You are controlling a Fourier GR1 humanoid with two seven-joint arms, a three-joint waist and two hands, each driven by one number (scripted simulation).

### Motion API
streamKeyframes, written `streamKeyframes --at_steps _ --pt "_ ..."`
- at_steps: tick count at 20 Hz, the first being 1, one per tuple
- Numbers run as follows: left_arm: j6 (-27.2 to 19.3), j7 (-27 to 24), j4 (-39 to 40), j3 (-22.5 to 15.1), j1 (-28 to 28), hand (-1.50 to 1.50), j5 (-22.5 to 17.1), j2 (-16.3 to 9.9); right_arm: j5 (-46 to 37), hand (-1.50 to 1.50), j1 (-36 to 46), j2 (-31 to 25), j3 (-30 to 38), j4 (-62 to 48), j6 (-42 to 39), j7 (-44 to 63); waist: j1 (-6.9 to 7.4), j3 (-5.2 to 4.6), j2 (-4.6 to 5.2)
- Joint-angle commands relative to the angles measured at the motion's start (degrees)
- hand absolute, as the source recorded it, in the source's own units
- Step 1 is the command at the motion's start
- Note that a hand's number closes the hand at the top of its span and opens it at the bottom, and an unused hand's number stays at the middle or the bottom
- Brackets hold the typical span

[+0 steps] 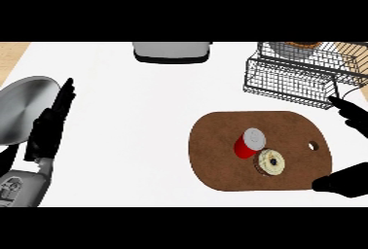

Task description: Pick the cupcake from the cutting board and place it in the tiered basket

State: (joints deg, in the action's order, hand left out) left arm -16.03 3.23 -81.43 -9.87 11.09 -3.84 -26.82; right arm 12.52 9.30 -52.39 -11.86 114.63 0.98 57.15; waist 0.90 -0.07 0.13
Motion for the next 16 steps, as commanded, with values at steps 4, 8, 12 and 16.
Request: streamKeyframes --at_steps 4,8,12,16 --pt "2.06 0.05 -2.13 1.64 -3.13 0.0 0.67 -0.39 -1.9 -1.5 5.89 5.77 -6.47 -4.36 -3.31 9.38 -0.02 0.04 -0.12" --pt "2.19 0.51 1.78 2.42 1.1 0.0 1.24 1.8 -4.69 -1.5 8.14 8.04 -10.0 -6.03 -4.27 12.32 -0.66 0.02 -0.06" --pt "3.59 0.09 -0.06 4.32 -0.72 0.0 1.61 1.09 -6.02 -1.5 8.59 10.24 -9.45 -7.7 -5.18 12.72 -0.71 0.04 -0.12" --pt "2.94 -2.41 1.42 3.9 -2.04 0.0 3.92 2.86 -9.66 -1.5 7.05 11.51 -11.52 -5.05 -4.66 14.13 -1.07 0.02 -0.15"
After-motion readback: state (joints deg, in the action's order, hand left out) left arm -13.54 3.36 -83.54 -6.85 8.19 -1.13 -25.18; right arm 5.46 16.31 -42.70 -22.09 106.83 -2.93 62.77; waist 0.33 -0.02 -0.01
